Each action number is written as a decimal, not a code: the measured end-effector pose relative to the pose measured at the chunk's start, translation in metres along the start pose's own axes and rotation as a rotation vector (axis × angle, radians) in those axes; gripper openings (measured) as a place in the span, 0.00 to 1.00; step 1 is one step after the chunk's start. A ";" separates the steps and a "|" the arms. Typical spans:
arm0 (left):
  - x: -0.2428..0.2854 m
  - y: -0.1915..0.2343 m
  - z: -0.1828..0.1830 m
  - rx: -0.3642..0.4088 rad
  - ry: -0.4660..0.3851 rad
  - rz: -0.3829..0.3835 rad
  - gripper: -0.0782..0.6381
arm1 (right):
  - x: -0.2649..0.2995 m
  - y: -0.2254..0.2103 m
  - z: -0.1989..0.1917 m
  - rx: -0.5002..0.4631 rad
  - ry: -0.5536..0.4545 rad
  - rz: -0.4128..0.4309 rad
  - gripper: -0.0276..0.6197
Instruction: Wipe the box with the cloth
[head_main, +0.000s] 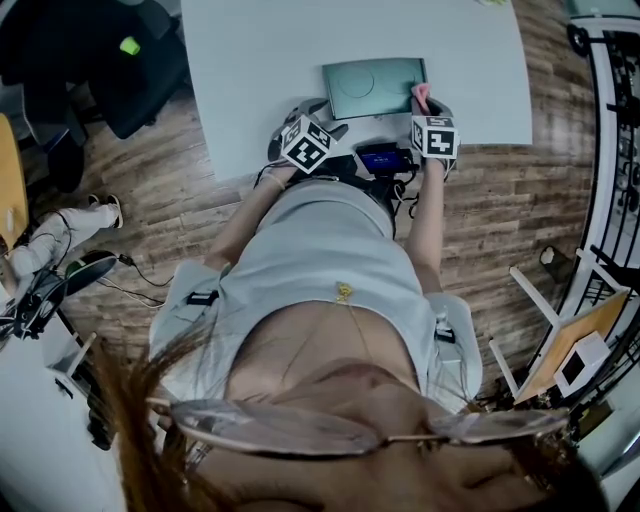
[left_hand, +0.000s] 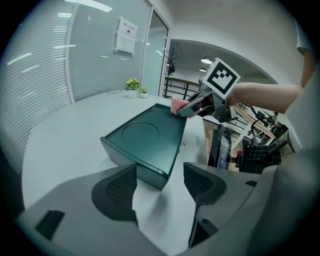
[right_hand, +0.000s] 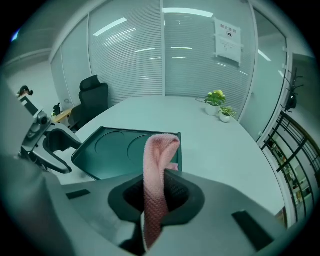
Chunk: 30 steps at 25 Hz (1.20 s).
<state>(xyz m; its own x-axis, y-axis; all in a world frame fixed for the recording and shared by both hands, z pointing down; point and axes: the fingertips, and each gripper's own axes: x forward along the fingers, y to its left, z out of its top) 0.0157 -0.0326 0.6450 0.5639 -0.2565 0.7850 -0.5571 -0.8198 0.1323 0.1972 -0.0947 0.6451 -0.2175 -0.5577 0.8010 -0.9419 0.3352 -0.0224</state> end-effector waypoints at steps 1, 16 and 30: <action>0.000 -0.001 0.000 0.001 0.002 -0.002 0.52 | -0.001 0.001 0.000 0.007 -0.005 0.004 0.10; 0.000 -0.002 -0.001 0.013 0.005 0.003 0.52 | 0.002 0.032 0.001 -0.032 0.021 0.099 0.10; 0.002 0.000 -0.001 0.010 0.015 0.010 0.52 | 0.008 0.068 0.004 -0.108 0.069 0.212 0.10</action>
<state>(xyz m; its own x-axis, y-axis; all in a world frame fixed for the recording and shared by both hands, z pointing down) 0.0164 -0.0324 0.6476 0.5491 -0.2571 0.7952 -0.5567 -0.8222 0.1186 0.1301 -0.0793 0.6470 -0.3857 -0.4143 0.8244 -0.8436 0.5201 -0.1334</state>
